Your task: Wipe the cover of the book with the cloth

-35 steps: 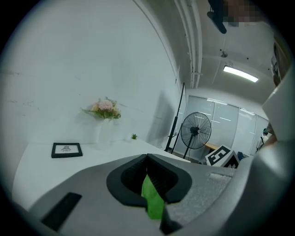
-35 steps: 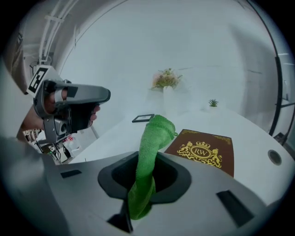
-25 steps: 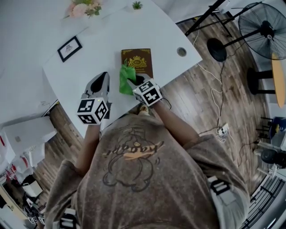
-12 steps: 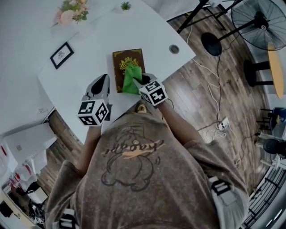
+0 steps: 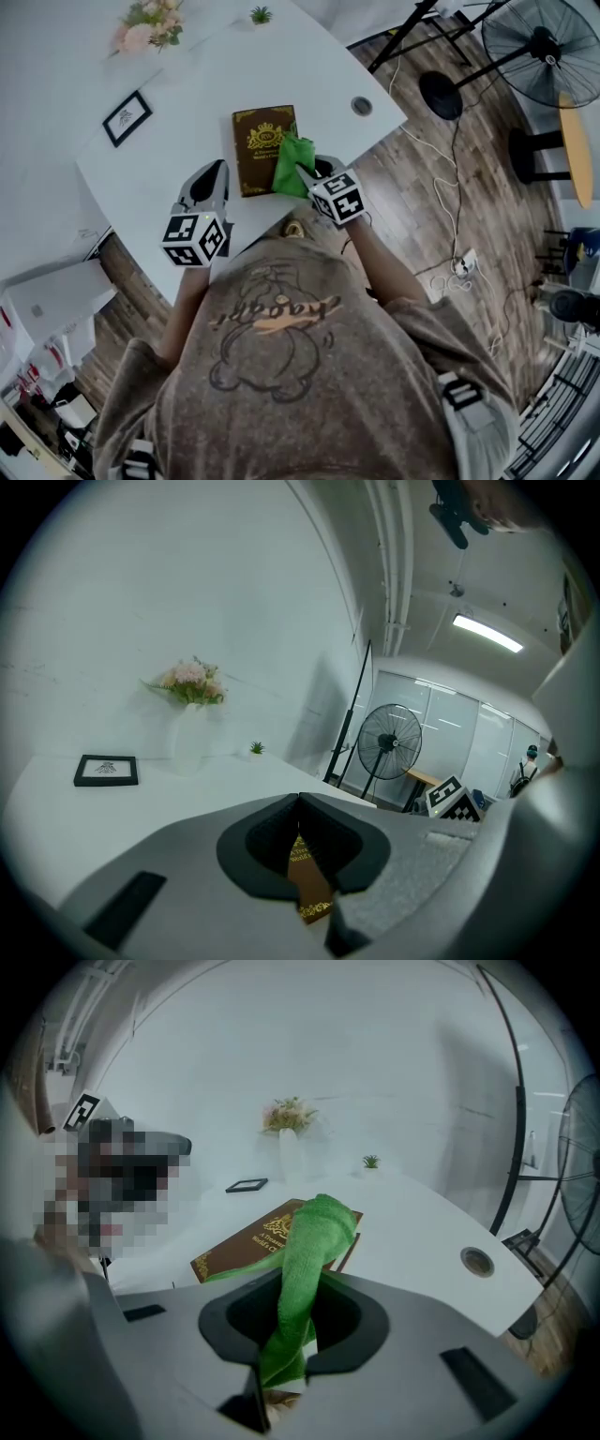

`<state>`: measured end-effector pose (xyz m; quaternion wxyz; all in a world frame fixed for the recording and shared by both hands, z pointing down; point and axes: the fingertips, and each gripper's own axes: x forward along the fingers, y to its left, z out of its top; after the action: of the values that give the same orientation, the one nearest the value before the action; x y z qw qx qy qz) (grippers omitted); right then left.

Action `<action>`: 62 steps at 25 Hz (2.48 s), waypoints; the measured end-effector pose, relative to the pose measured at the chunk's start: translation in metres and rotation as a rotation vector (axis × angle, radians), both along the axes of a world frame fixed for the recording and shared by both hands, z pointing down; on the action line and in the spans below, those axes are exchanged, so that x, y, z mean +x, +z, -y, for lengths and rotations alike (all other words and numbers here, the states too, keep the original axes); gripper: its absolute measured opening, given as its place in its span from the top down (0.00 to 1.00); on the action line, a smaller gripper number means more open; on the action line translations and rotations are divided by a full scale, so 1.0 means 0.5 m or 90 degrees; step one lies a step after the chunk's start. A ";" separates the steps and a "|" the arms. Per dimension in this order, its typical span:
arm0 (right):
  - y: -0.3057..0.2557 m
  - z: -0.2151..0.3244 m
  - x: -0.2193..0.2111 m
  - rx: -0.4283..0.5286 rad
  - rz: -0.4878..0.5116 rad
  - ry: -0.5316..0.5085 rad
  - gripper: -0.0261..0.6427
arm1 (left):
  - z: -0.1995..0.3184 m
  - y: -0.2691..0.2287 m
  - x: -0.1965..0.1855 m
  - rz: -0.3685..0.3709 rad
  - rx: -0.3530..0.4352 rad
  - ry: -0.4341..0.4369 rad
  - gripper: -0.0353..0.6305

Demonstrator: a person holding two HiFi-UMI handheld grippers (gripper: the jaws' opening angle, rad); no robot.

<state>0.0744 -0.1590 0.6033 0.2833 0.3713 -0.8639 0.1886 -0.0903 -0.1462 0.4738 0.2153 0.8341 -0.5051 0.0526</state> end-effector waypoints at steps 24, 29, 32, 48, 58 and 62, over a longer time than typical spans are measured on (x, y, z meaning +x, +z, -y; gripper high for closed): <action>-0.161 0.031 -0.192 -0.005 0.183 -0.098 0.86 | -0.011 -0.007 -0.052 0.007 0.005 -0.057 0.94; -0.116 0.027 -0.249 -0.026 0.160 -0.136 0.86 | -0.018 -0.006 -0.076 0.008 0.003 -0.078 0.94; -0.079 0.025 -0.266 -0.035 0.127 -0.149 0.86 | -0.023 -0.005 -0.088 0.009 0.002 -0.087 0.94; 0.008 0.034 -0.238 -0.056 0.038 -0.132 0.86 | -0.030 0.013 -0.086 0.006 -0.016 -0.073 0.94; 0.013 0.043 -0.143 -0.060 0.032 -0.072 0.85 | -0.026 0.023 -0.049 -0.003 -0.024 -0.044 0.94; 0.015 0.049 -0.099 -0.063 0.034 -0.045 0.85 | -0.022 0.025 -0.037 -0.005 -0.027 -0.036 0.94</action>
<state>0.0248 -0.1833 0.6106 0.2847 0.3208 -0.8735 0.2304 -0.1086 -0.1352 0.4863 0.2361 0.8149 -0.5266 0.0534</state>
